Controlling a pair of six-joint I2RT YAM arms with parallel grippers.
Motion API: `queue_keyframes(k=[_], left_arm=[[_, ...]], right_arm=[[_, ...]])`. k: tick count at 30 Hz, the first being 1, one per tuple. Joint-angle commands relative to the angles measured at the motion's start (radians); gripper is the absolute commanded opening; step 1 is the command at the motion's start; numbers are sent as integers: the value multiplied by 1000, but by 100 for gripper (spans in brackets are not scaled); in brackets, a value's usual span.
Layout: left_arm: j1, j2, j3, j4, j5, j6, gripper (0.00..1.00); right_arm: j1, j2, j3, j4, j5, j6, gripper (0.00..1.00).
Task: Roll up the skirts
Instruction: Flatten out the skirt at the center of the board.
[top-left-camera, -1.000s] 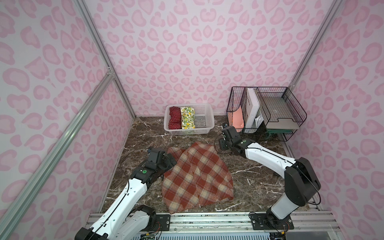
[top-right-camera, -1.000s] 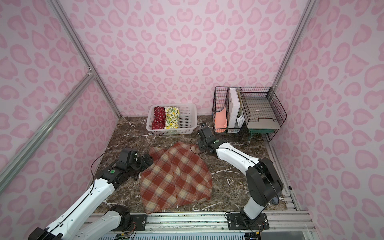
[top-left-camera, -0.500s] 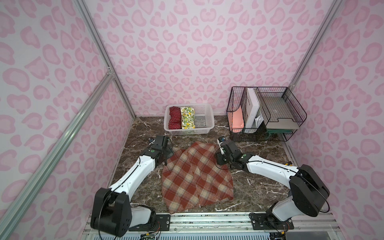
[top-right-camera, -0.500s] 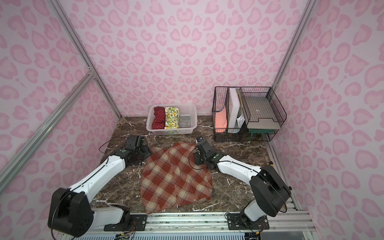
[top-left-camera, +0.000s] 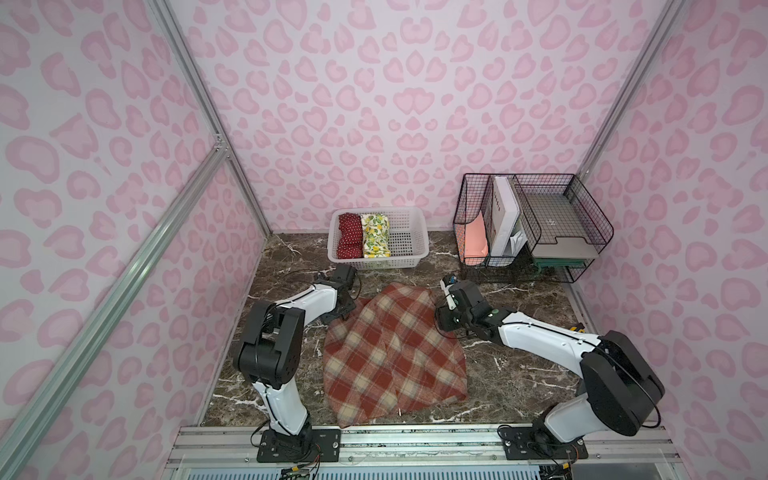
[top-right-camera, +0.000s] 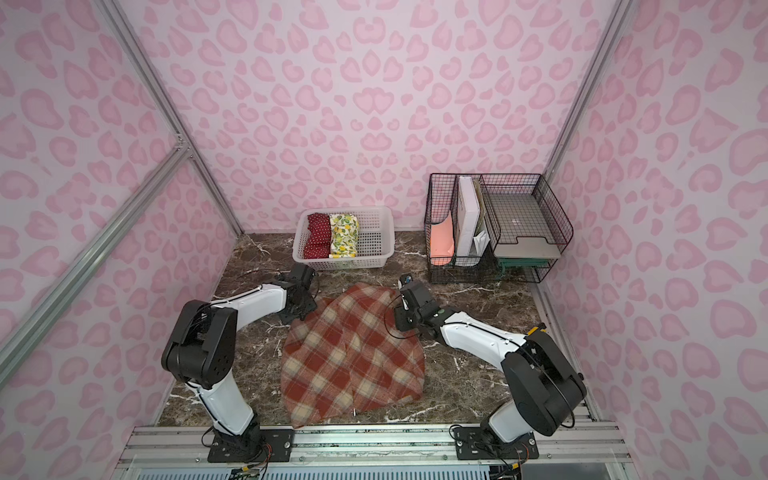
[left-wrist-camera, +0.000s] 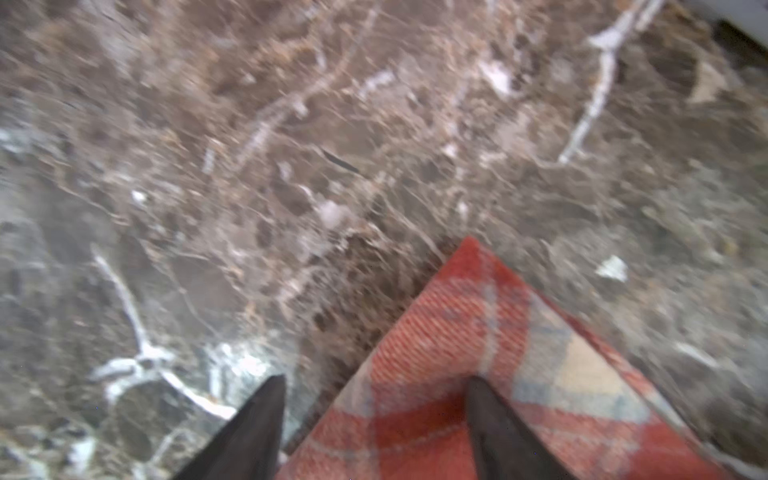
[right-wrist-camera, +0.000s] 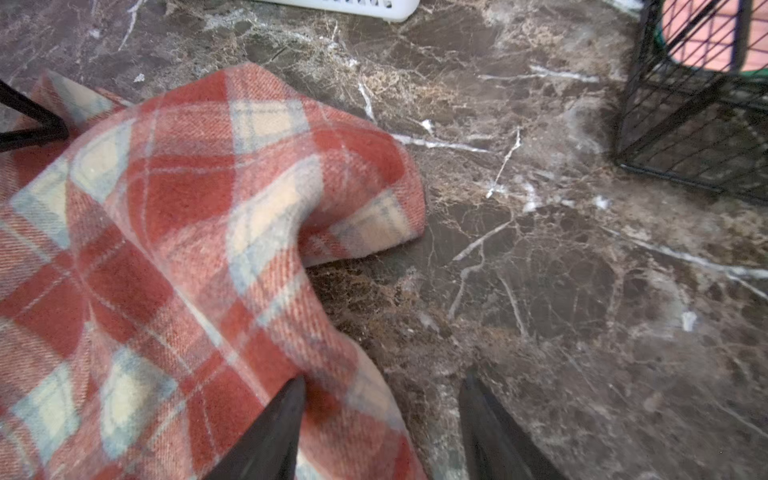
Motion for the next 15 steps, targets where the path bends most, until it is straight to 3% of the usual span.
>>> queue_keyframes(k=[1, 4, 8, 15], left_arm=[[0, 45, 29, 1, -66, 47, 26], [0, 89, 59, 6, -44, 73, 1], [-10, 9, 46, 28, -18, 79, 0], [-31, -329, -31, -53, -195, 86, 0]], right_arm=[[-10, -8, -9, 14, -26, -20, 63], [-12, -11, -15, 15, -34, -25, 63], [-13, -23, -32, 20, -31, -23, 62], [-13, -64, -79, 44, -41, -9, 62]])
